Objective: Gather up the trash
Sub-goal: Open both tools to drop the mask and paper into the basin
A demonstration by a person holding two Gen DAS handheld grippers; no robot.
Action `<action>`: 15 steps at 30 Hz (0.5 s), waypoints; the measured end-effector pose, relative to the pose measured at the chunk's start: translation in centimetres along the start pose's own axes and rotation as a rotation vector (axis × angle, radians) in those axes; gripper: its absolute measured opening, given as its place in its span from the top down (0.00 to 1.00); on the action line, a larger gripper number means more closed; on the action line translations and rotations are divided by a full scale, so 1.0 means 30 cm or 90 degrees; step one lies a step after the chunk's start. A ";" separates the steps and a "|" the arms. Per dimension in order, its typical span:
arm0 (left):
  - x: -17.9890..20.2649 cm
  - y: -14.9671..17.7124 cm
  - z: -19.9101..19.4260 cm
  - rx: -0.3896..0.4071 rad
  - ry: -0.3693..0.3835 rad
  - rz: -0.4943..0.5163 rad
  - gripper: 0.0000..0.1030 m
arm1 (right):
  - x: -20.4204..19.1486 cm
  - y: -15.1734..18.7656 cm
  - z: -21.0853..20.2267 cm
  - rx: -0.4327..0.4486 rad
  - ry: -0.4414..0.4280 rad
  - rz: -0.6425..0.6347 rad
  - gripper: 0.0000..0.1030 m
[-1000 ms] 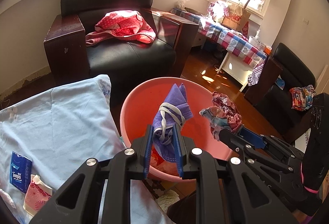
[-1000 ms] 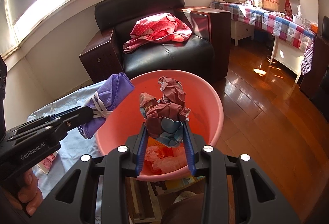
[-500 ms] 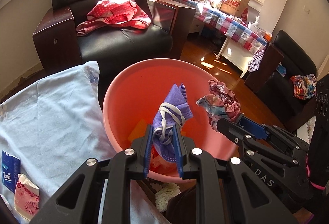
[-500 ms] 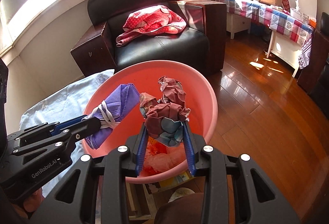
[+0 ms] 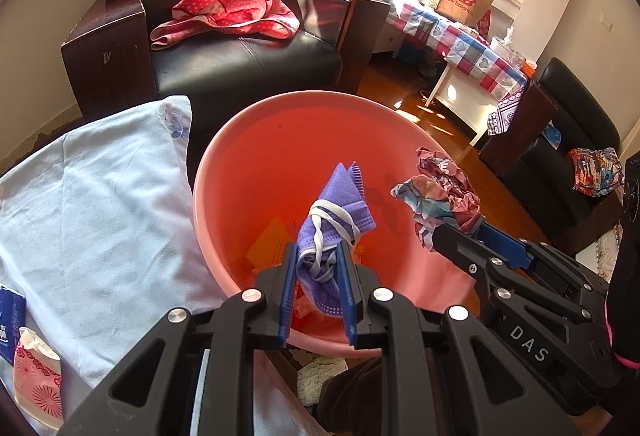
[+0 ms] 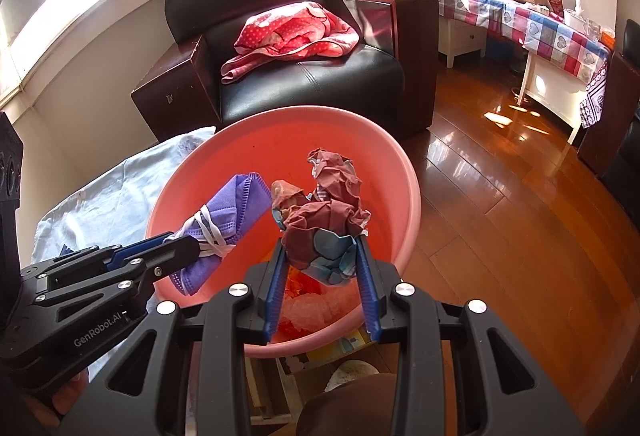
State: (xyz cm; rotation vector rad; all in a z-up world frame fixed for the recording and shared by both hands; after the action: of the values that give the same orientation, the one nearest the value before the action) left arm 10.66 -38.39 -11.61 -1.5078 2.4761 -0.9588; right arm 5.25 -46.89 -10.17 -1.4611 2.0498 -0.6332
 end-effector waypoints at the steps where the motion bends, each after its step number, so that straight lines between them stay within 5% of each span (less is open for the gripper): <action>1: -0.003 0.002 0.004 -0.001 0.000 -0.001 0.82 | -0.001 0.002 0.001 -0.001 0.000 0.000 0.67; 10: -0.021 0.024 0.021 -0.012 0.006 -0.016 0.79 | -0.003 0.005 0.019 -0.009 -0.010 0.014 0.67; 15: -0.032 0.022 0.009 -0.005 0.008 -0.031 0.67 | -0.001 0.016 0.033 -0.019 -0.019 0.026 0.65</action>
State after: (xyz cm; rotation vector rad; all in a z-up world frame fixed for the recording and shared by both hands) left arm 10.76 -37.50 -12.41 -1.5769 2.4642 -0.9701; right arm 5.58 -46.79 -11.23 -1.4332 2.0688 -0.5626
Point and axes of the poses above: each gripper's, at about its wrist camera, not at the fingertips, and z roughly the way its jaws point, x to its right, y to its underside, the point moved 10 cm from there along z, roughly the way its jaws point, and after that the axes turned 3 degrees about -z, right-handed, at the moved point
